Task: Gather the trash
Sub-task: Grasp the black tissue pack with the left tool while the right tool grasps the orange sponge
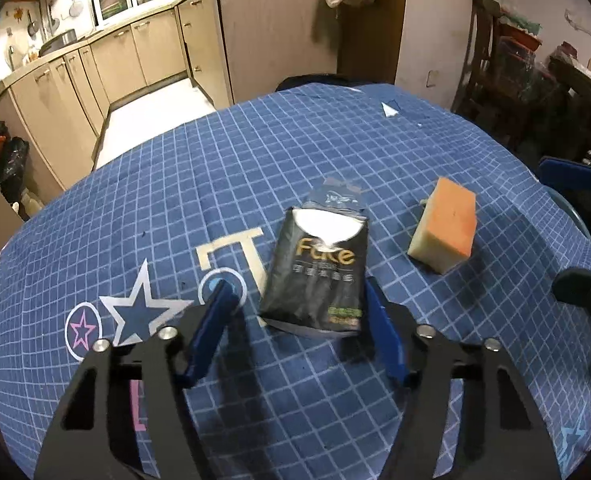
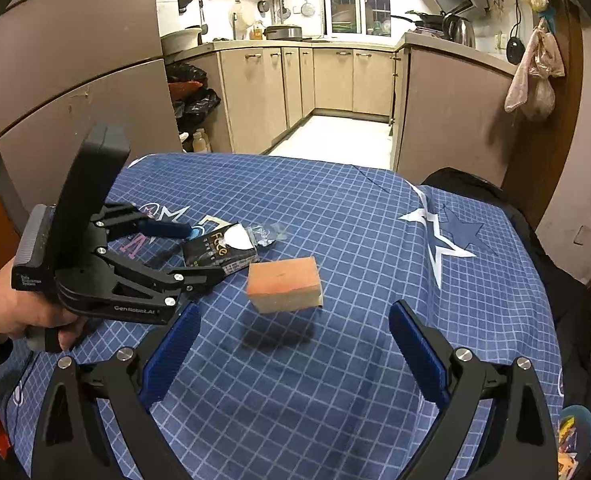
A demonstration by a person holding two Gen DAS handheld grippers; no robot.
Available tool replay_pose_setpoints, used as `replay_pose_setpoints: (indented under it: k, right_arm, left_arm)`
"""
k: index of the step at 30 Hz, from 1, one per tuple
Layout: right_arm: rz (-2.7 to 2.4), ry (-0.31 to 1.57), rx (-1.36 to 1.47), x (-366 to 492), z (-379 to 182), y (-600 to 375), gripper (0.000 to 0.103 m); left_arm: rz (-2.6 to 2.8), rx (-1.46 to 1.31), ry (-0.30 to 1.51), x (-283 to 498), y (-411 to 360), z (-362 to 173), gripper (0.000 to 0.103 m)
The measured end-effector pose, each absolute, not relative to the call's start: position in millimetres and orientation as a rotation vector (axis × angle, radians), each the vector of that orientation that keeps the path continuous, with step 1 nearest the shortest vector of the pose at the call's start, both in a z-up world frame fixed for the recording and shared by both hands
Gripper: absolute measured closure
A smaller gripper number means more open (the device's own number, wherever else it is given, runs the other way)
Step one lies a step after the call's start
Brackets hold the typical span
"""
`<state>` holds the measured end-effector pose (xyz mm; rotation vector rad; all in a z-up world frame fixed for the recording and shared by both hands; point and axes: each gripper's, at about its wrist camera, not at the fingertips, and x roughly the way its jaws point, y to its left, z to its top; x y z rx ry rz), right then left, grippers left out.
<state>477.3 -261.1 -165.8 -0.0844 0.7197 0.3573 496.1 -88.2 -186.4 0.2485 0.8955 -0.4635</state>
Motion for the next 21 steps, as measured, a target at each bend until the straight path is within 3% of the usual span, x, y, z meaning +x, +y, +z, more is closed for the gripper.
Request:
replay_pose_setpoints:
  k: [3,13,21]
  right_arm:
    - [0.371,0.723,-0.085,486,-167,-258,0.008]
    - [0.374,0.821,-0.167,522,-189,-231,0.016]
    - [0.332,0.893,-0.171,539,-205,-228,0.047]
  left_arm:
    - [-0.459,0.245,0.892,499,-86,-186,0.057]
    - [-0.451,0.225,0.893,503,-71,-187,0.058]
    - [-0.442,0.217,0.893,500,-71,-186,0.058]
